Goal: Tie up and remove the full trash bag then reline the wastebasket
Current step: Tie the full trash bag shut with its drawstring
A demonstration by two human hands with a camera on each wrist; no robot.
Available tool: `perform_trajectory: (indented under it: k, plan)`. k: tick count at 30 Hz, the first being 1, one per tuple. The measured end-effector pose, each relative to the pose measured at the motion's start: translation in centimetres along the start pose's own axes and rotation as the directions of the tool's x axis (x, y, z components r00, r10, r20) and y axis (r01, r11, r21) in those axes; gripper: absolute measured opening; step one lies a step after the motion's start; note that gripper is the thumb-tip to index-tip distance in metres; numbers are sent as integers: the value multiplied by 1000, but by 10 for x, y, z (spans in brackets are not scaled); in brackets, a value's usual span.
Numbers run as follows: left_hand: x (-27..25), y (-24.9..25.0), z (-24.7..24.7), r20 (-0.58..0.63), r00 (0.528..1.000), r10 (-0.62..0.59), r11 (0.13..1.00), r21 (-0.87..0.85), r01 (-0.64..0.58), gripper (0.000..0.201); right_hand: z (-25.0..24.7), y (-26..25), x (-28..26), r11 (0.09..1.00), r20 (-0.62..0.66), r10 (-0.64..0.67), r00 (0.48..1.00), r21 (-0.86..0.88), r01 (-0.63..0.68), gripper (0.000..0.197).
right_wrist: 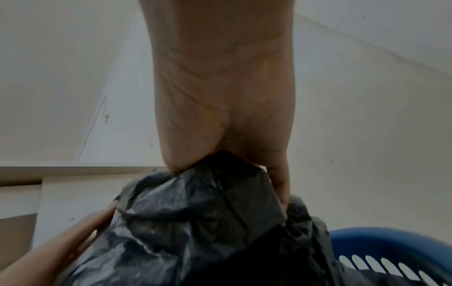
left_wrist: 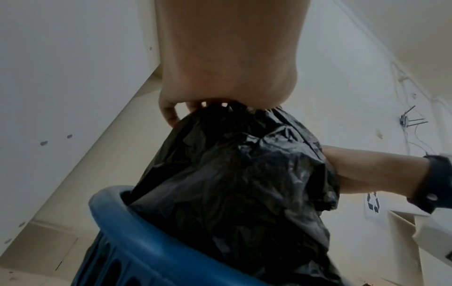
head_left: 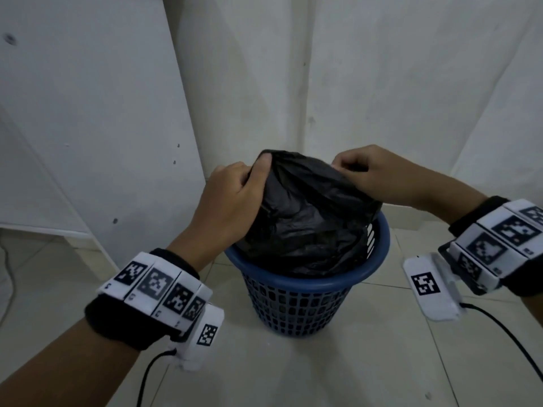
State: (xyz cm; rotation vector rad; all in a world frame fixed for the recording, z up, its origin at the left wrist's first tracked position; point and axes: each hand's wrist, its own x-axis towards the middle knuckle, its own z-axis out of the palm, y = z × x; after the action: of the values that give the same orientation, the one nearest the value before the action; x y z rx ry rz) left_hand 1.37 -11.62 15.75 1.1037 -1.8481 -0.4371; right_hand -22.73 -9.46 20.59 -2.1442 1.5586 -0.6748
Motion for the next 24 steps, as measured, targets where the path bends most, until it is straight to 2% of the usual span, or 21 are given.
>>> perform_trajectory:
  k: [2,4,5,6,8,10,12,14,16,18,19,22,24]
  plan:
    - [-3,3,1,-62,998,12,999,-46,-15,51,5,0,3,999,-92,27,995,-15,-28,58]
    - [-12,5,3,-90,986,140,987,-70,-147,29,9,-3,5,997,-188,62,980,51,-54,65]
    - [-16,8,4,-58,974,218,972,-74,-222,31,11,-4,6,994,-221,72,973,102,-50,64]
    - [-20,9,6,-3,957,291,954,-76,-290,43,13,-5,8,986,-245,85,966,157,-47,60]
    - [-24,11,11,100,931,351,936,-20,-351,56,16,-5,10,973,-264,111,958,224,-51,58]
    - [-24,9,19,142,941,309,948,39,-317,57,17,-6,9,974,-226,111,968,216,-62,61]
    - [-22,1,25,168,961,218,973,43,-228,53,14,-5,5,968,-68,78,995,243,-59,65]
    - [-19,-7,29,211,966,150,973,142,-182,42,11,-5,-1,966,143,38,989,246,-73,52]
    - [-17,-9,30,253,963,91,953,258,-158,35,9,-2,-5,998,260,19,965,54,-34,31]
    - [-18,-7,31,241,969,62,952,278,-130,40,11,2,-5,989,212,12,977,-145,20,21]
    - [-19,-6,31,224,973,51,960,257,-110,45,12,4,-4,985,179,-11,984,-169,42,22]
    - [-20,-2,31,212,976,39,994,89,-59,45,16,6,-1,991,157,-56,986,-110,74,22]
    - [-22,2,28,280,957,76,995,-88,-54,38,17,6,1,995,150,-50,987,-77,62,22]
